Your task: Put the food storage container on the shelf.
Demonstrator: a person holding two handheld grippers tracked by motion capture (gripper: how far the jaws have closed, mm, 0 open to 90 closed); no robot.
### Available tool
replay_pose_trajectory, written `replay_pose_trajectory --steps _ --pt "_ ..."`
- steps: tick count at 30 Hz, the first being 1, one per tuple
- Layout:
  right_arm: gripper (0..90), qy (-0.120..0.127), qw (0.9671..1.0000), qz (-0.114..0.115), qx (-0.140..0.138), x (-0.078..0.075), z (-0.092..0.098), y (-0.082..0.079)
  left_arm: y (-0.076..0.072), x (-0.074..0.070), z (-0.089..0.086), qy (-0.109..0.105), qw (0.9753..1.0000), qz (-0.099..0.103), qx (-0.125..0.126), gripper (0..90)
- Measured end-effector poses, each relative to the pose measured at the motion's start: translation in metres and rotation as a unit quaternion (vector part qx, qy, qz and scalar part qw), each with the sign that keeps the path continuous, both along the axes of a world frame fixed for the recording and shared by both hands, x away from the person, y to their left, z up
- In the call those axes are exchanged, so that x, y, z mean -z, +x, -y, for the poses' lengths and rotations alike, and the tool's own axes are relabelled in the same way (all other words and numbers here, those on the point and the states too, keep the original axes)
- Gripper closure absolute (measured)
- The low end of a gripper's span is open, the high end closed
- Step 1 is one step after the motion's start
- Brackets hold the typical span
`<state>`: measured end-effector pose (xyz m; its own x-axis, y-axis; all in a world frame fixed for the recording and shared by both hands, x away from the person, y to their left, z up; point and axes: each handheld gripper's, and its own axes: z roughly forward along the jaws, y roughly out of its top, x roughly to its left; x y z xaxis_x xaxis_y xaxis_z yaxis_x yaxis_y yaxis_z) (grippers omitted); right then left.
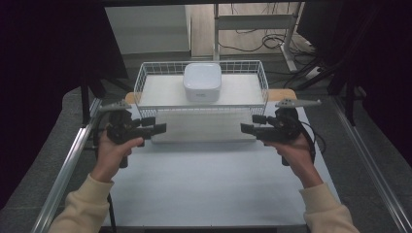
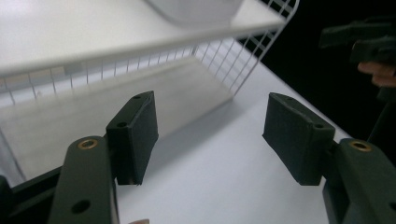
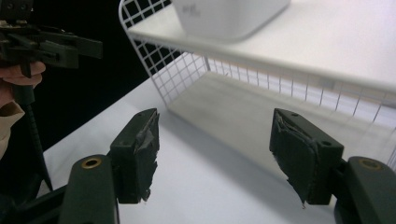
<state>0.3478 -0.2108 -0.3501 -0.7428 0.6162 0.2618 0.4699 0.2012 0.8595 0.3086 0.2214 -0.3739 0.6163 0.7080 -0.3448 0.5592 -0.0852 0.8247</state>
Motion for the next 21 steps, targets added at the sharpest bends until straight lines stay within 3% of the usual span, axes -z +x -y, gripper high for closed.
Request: replay_pose_trajectory --steps 5,11,14,18,21 --pt "31.8 0.002 1.0000 0.000 0.005 0.030 0.013 -0.024 -0.022 0.033 0.003 0.045 0.9990 0.004 -0.002 33.3" --pt "30.6 -0.019 0.9996 -0.012 0.016 0.066 0.026 -0.043 -0.032 0.067 0.002 0.059 0.9980 -0.023 0.002 32.3" --pt "30.3 -0.029 0.9993 -0.016 0.018 0.075 0.030 -0.046 -0.032 0.074 0.001 0.069 0.9971 -0.031 -0.003 31.2" --pt "27.9 -0.034 0.9991 -0.012 0.020 0.077 0.031 -0.048 -0.034 0.075 0.000 0.065 0.9974 -0.030 -0.005 30.9" --pt "23.5 -0.039 0.9990 0.004 0.022 0.080 0.029 -0.048 -0.035 0.077 0.001 0.068 0.9974 -0.026 -0.005 30.0"
